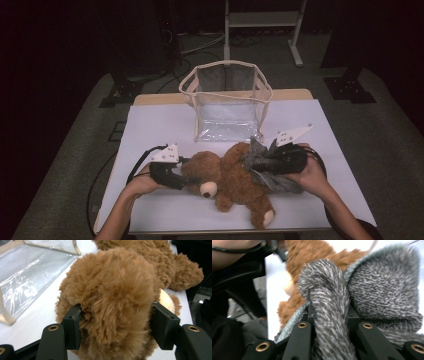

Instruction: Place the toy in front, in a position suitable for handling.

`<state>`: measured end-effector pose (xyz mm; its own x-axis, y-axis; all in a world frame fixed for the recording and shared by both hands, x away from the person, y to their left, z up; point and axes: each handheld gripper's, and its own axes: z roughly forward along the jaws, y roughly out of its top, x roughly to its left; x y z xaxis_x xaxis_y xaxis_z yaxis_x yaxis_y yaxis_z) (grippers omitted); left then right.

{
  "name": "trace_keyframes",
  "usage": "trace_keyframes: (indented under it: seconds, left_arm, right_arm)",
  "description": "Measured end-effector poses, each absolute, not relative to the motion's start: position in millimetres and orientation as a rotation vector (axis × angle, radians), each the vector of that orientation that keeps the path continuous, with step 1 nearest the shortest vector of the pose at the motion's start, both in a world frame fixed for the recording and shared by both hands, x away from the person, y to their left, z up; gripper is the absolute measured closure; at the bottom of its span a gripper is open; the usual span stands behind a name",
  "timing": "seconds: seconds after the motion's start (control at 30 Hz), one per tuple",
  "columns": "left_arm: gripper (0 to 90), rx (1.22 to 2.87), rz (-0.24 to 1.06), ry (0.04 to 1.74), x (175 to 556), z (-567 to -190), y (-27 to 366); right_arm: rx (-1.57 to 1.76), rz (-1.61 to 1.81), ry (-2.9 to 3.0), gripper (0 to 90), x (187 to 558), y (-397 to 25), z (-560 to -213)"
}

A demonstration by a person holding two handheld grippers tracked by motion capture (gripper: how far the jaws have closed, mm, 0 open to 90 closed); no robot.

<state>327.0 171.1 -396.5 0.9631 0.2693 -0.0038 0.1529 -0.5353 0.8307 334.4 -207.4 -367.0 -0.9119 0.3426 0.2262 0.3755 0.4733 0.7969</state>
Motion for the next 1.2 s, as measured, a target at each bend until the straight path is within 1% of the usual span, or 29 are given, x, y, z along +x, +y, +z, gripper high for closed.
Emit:
trace_keyframes:
  seconds: [0.17, 0.27, 0.4, 0.53, 0.6, 0.63, 0.67, 0.73, 0.8, 0.9, 0.97, 1.03, 1.2]
  left_arm:
    - [36.6, 2.167, 0.192, 0.258, 321, -394, 157]
    - [36.7, 2.166, 0.196, 0.242, 318, -395, 148]
    - [36.7, 2.159, 0.202, 0.233, 314, -395, 141]
    - [36.4, 2.17, 0.209, 0.225, 312, -395, 143]
    - [33.8, 2.18, 0.212, 0.233, 312, -392, 145]
    - [30.3, 2.188, 0.22, 0.233, 312, -391, 146]
    - [27.8, 2.19, 0.239, 0.228, 314, -388, 148]
    - [23.4, 2.17, 0.228, 0.242, 316, -384, 149]
    - [21.7, 2.155, 0.213, 0.238, 319, -379, 147]
    - [22.9, 2.185, 0.212, 0.216, 321, -379, 140]
    - [29.9, 2.206, 0.223, 0.209, 321, -380, 137]
    - [33.1, 2.203, 0.218, 0.216, 320, -381, 138]
    - [35.0, 2.212, 0.213, 0.184, 317, -381, 139]
  right_arm:
    - [-0.749, -1.526, -2.669, 73.1, 342, -232, -347]
    - [-0.788, -1.5, -2.671, 73.0, 345, -238, -348]
    - [-0.734, -1.465, -2.678, 72.8, 341, -225, -355]
    - [-0.648, -1.433, -2.701, 72.7, 338, -206, -355]
    - [-0.612, -1.358, -2.749, 72.7, 337, -195, -358]
    - [-0.589, -1.301, -2.789, 72.8, 336, -188, -362]
    - [-0.583, -1.297, -2.786, 72.8, 335, -186, -363]
    - [-0.583, -1.309, -2.771, 72.8, 334, -188, -364]
    - [-0.587, -1.321, -2.765, 72.9, 332, -190, -365]
    - [-0.584, -1.328, -2.752, 72.9, 327, -192, -366]
    - [-0.589, -1.322, -2.76, 72.9, 326, -195, -365]
    - [-0.603, -1.337, -2.767, 72.9, 325, -200, -359]
    - [-0.612, -1.388, -2.787, 73.0, 326, -208, -337]
